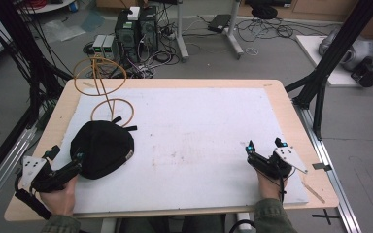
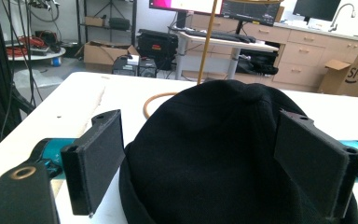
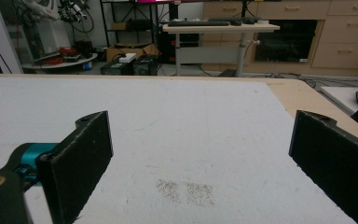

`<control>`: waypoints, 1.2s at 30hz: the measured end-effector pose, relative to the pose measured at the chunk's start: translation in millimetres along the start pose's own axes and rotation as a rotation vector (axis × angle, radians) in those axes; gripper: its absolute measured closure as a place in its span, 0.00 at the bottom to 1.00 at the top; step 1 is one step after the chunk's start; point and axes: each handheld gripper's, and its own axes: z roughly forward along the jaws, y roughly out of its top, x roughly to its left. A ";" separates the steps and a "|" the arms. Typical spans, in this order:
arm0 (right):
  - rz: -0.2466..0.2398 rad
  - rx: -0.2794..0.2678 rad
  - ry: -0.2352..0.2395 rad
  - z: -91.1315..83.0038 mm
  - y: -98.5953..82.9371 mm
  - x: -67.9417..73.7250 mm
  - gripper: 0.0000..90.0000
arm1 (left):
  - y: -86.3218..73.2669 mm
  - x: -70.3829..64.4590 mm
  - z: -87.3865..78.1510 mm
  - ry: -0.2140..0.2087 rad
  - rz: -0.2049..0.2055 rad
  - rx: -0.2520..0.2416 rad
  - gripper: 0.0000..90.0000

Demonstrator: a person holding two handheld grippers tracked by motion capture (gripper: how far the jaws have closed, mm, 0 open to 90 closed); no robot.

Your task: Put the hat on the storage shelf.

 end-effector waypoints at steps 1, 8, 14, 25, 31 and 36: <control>-0.001 -0.004 -0.001 -0.2 0.1 -0.4 0.06 | 0.0 0.0 0.0 0.000 0.000 0.000 0.19; 0.011 -0.006 -0.006 -1.9 -0.3 -2.5 0.06 | 1.6 0.2 -1.3 -0.025 -0.023 -0.043 0.19; 0.004 -0.005 -0.006 -1.3 -0.5 -2.5 0.06 | 1.5 1.3 -1.6 -0.031 -0.028 -0.051 0.19; 0.005 -0.007 0.004 -1.0 -0.6 -2.6 0.06 | 1.5 2.5 -2.2 -0.029 -0.029 -0.044 0.19; 0.007 0.001 0.010 -0.6 -1.1 -1.6 0.06 | 2.7 1.4 -2.0 -0.040 -0.029 -0.046 0.19; 0.001 0.006 0.015 0.5 -1.6 -1.1 0.06 | 4.6 -1.9 -1.0 -0.058 -0.020 -0.045 0.19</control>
